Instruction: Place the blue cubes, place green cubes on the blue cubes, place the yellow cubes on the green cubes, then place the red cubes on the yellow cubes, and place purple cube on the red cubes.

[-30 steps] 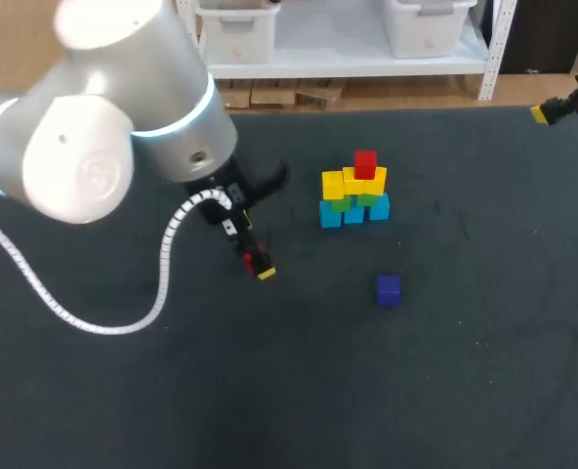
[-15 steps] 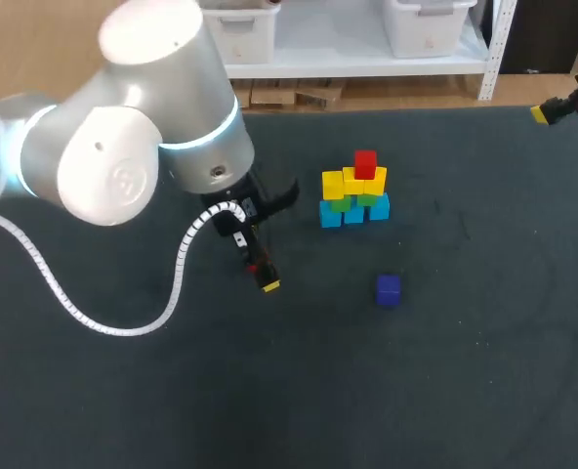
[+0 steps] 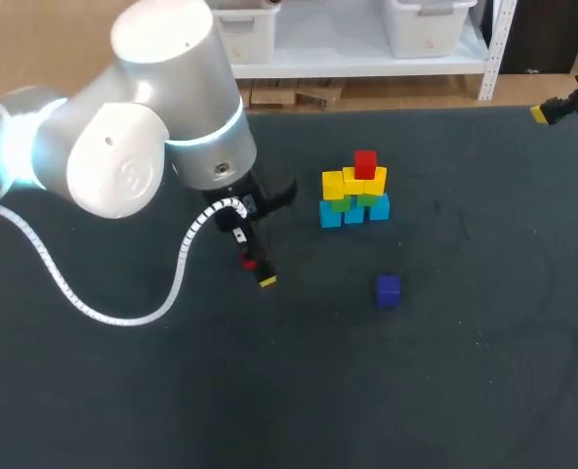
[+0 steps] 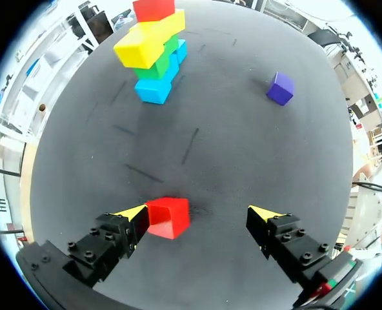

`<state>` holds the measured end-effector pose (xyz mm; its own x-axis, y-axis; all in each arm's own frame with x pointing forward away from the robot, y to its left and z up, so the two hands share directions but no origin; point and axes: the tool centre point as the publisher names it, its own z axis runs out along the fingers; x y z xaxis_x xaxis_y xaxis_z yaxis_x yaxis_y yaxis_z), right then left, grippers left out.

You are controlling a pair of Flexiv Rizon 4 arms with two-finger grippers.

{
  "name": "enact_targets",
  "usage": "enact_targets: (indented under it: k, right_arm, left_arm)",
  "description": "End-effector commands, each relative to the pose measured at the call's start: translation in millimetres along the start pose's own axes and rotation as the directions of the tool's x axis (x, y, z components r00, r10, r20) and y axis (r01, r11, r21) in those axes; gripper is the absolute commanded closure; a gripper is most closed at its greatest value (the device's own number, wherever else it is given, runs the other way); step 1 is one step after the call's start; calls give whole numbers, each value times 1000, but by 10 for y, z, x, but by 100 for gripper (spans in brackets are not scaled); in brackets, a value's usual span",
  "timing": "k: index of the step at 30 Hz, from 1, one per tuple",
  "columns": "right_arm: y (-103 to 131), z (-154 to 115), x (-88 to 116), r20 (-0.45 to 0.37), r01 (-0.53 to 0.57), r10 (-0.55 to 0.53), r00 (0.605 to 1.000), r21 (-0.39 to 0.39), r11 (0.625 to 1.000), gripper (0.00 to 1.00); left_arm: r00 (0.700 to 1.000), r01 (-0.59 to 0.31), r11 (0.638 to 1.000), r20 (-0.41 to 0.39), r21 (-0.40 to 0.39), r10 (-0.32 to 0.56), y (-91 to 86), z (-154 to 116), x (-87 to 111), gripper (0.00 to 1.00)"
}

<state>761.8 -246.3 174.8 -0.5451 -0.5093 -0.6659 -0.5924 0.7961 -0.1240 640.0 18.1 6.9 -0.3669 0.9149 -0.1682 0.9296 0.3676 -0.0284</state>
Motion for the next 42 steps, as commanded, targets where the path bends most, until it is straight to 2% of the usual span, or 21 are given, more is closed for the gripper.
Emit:
enact_targets:
  k: [1, 15, 27, 35, 36, 37, 38, 39, 40, 42]
  right_arm:
    - [15, -7, 4, 0, -1, 1, 1000, 6, 1000, 0]
    - [15, -7, 4, 0, -1, 1, 1000, 6, 1000, 0]
    - [15, -7, 4, 0, -1, 1, 1000, 6, 1000, 0]
    - [15, -7, 4, 0, -1, 1, 1000, 6, 1000, 0]
    - [15, -7, 4, 0, -1, 1, 1000, 6, 1000, 0]
    - [15, -7, 4, 0, -1, 1, 1000, 6, 1000, 0]
    - [15, -7, 4, 0, -1, 1, 1000, 6, 1000, 0]
    - [15, -7, 4, 0, -1, 1, 1000, 6, 1000, 0]
    - [15, -7, 4, 0, -1, 1, 1000, 6, 1000, 0]
    - [15, -7, 4, 0, -1, 1, 1000, 6, 1000, 0]
  left_arm:
    - [1000, -3, 1000, -1, -5, 3, 6, 23, 5, 0]
    - [1000, -26, 999, -9, -43, 26, -10, -226, -40, 0]
    - [997, -51, 998, -51, -34, 49, 153, 38, -44, 0]
    - [996, -65, 997, -66, -43, 63, 239, 51, -69, 0]
    - [996, -65, 997, -68, -43, 62, 245, 55, -65, 9]
    - [995, -63, 997, -77, -42, 60, 255, 65, -54, 49]
    - [995, -62, 997, -79, -42, 59, 259, 71, -47, 56]
    - [995, -61, 997, -81, -41, 57, 263, 77, -39, 69]
    - [995, -60, 997, -83, -41, 56, 269, 86, -30, 96]
    - [993, -69, 997, -96, -35, 65, 271, 91, -19, 100]
